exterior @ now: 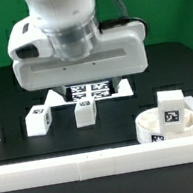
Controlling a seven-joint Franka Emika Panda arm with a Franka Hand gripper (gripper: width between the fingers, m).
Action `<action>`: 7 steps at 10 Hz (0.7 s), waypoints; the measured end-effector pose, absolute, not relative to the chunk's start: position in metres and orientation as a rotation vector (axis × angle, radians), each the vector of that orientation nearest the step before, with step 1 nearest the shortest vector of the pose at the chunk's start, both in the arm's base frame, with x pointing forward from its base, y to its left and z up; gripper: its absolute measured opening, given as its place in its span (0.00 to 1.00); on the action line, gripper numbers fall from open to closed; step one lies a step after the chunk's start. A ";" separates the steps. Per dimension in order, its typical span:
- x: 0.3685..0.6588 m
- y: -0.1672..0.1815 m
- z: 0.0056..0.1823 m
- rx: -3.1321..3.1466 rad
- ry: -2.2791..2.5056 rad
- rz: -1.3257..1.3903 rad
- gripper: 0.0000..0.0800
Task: Assemble stool
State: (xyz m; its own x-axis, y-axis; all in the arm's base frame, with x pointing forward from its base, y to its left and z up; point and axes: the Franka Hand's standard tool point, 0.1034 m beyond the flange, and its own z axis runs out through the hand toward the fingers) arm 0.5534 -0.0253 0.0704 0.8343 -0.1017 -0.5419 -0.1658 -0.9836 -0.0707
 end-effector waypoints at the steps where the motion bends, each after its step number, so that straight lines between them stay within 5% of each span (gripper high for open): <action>1: 0.556 -0.025 0.067 -2.882 0.207 0.893 0.81; 7: 0.529 -0.037 0.032 -2.890 0.174 0.861 0.81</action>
Offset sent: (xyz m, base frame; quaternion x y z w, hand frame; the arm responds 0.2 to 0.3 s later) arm -0.0270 -0.0146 -0.0237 0.0067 0.0074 -0.0307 0.9995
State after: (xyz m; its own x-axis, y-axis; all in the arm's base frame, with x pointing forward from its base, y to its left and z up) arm 0.5293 -0.0374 0.0321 0.8313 -0.0757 -0.5507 -0.1445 -0.9861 -0.0826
